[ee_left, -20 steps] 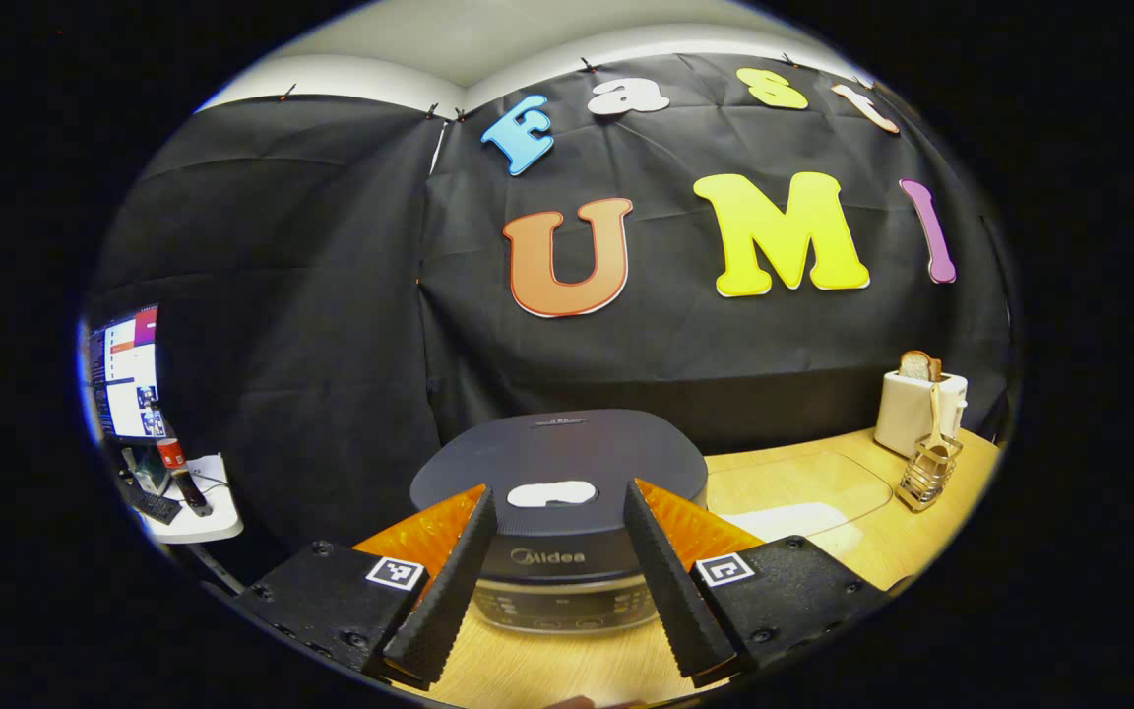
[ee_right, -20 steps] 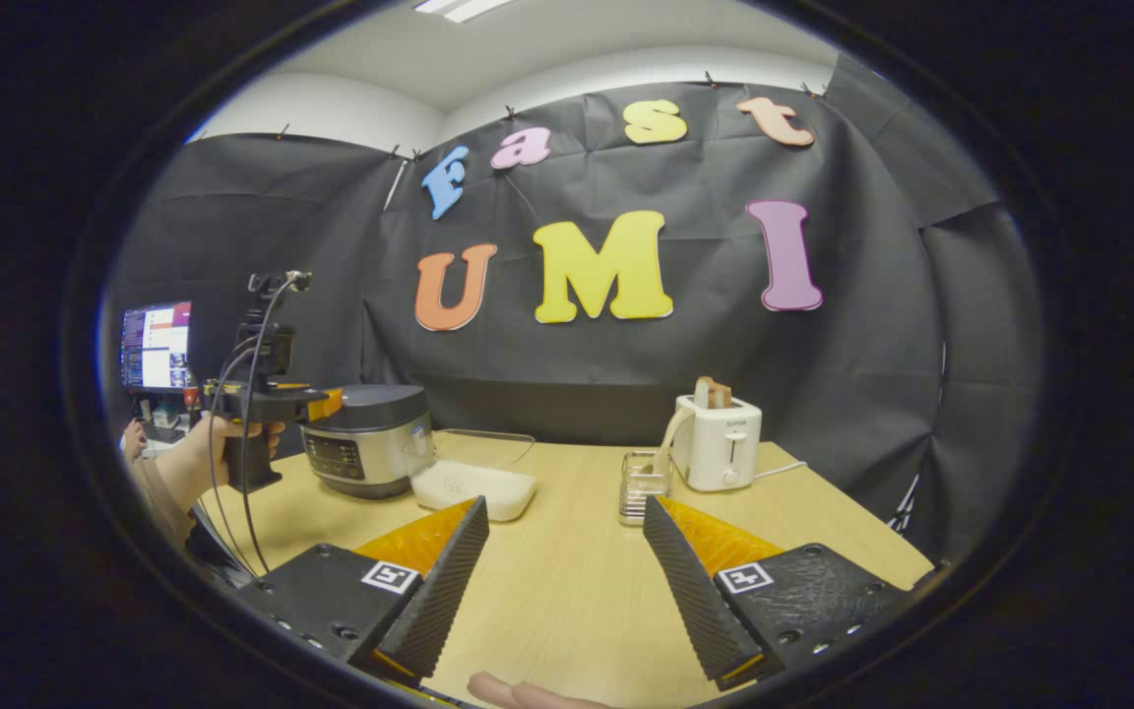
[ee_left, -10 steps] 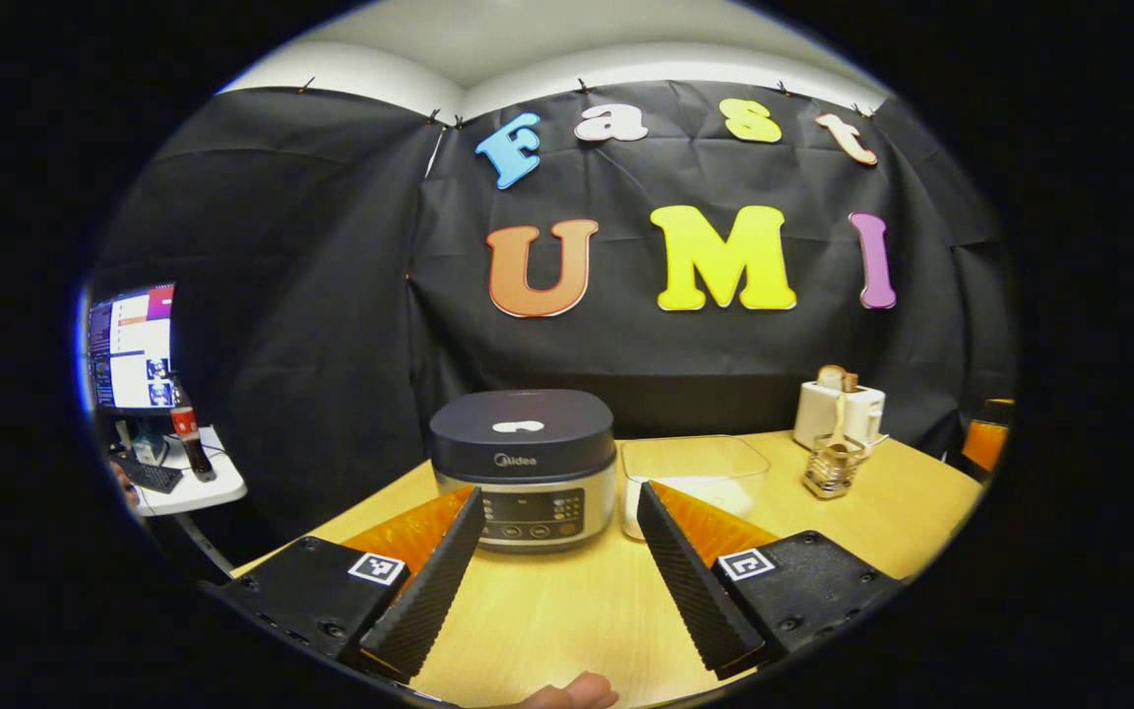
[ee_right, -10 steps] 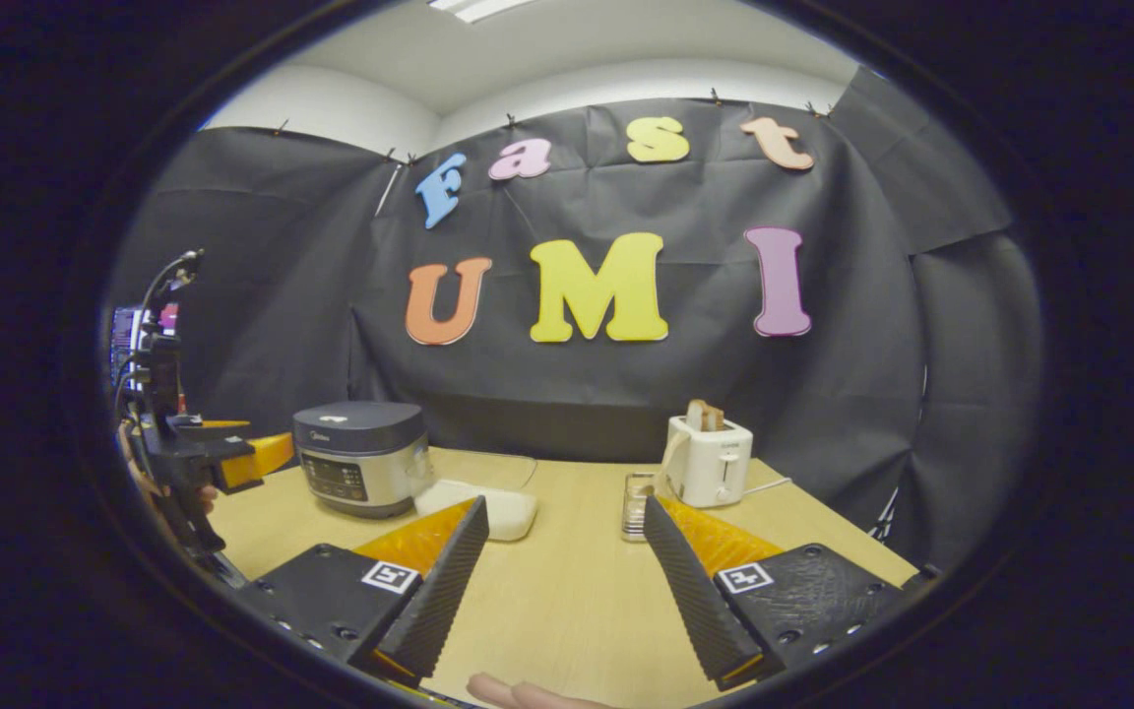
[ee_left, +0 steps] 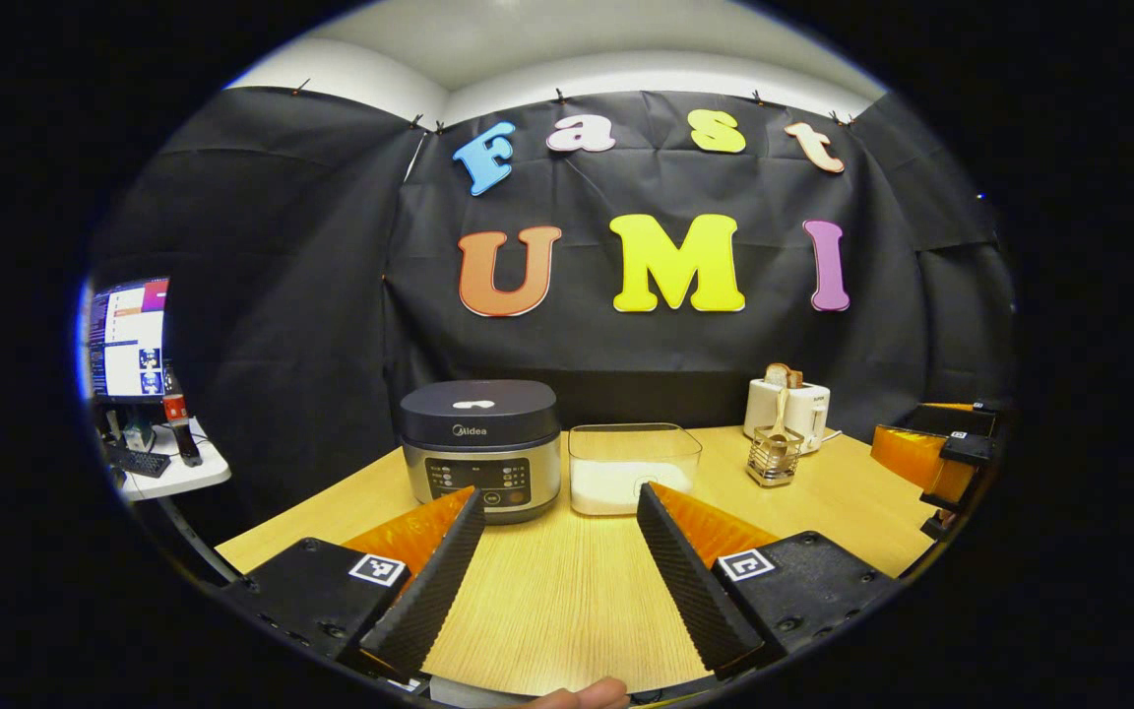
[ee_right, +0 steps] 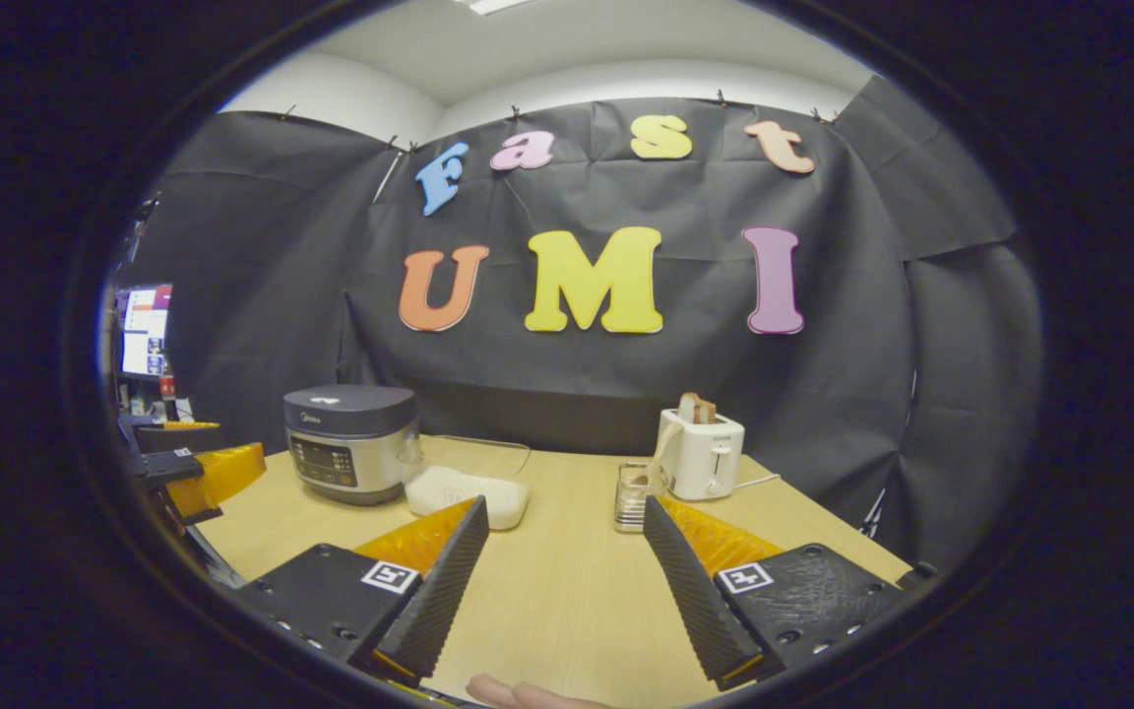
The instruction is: Close the left gripper, press the button to open the rice cooker; take a wooden spoon from the chopstick holder with the right hand, scoop a spoonful of rice and pour it into the rice cooker, then put the wooden spoon back into the chopstick holder.
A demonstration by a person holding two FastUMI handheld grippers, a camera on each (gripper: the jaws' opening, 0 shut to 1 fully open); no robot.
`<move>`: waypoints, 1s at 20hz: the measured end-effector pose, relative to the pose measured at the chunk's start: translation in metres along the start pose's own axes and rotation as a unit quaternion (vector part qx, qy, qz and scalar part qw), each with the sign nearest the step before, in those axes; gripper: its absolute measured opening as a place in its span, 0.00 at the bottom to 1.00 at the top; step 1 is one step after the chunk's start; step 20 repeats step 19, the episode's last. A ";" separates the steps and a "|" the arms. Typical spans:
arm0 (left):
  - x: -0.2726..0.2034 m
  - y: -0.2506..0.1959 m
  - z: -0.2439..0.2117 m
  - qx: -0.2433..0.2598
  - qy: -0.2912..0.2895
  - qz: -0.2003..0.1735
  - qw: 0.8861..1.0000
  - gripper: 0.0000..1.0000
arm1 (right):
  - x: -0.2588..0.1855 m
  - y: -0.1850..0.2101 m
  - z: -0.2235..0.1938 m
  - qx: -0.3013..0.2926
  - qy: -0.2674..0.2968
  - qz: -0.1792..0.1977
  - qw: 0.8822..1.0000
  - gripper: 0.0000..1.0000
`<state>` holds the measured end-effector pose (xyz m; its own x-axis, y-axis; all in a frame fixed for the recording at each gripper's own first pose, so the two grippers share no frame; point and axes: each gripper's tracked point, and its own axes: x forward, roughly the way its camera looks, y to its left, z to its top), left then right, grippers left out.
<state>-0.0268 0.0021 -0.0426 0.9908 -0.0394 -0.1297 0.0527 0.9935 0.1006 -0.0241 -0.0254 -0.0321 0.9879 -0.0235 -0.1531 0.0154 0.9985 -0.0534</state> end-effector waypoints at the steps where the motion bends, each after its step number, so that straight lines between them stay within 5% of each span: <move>1: 0.000 0.000 -0.001 -0.004 0.001 0.001 1.000 0.99 | -0.001 0.000 0.000 -0.003 -0.003 0.002 1.000 0.94; 20: 0.004 -0.008 -0.009 -0.026 0.003 -0.004 1.000 0.99 | -0.008 -0.032 -0.001 -0.018 -0.030 -0.021 0.999 0.94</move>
